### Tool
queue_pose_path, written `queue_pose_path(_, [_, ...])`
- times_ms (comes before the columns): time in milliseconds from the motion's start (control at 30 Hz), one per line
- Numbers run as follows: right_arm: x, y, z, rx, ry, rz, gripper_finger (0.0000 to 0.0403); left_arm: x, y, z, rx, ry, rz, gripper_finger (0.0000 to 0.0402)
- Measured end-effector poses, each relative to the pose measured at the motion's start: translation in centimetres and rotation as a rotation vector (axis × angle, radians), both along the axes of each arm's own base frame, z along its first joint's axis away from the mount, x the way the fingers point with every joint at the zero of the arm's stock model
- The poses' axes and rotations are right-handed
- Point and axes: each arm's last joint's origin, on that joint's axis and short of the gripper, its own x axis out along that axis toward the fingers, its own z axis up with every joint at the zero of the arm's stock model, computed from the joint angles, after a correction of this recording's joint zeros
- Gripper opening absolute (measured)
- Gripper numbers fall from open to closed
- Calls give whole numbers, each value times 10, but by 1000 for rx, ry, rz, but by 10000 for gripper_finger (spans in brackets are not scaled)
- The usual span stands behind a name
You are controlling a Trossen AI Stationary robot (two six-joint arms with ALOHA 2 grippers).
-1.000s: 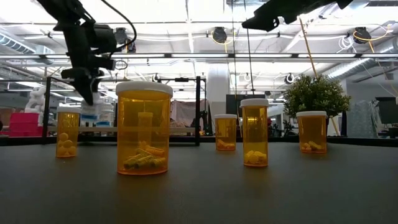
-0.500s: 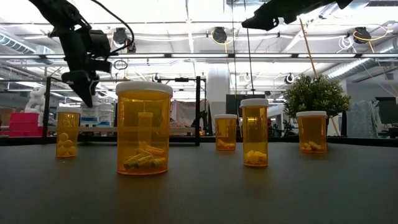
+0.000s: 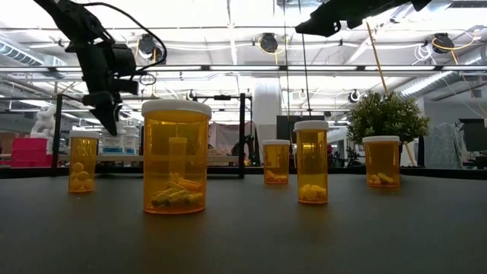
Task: Pick and place medicine bottles onto shelf by color
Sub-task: Put the white pill bottle on the shelf aligned with the other white pill bottle on the shelf
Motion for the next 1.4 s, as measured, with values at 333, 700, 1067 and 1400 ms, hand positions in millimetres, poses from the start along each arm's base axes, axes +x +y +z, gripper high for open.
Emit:
queue_pose_path(333, [0, 0, 0, 0, 0, 0, 320, -3, -4, 2, 5, 22, -26, 189])
queue_pose_path(700, [0, 0, 0, 2, 0, -1, 320, -3, -4, 3, 3, 20, 5, 189])
queue_pose_path(1067, [0, 0, 0, 3, 0, -1, 320, -3, -3, 3, 22, 27, 19, 240])
queue_pose_path(1400, [0, 0, 0, 3, 0, -1, 320, -2, -2, 4, 34, 32, 38, 243])
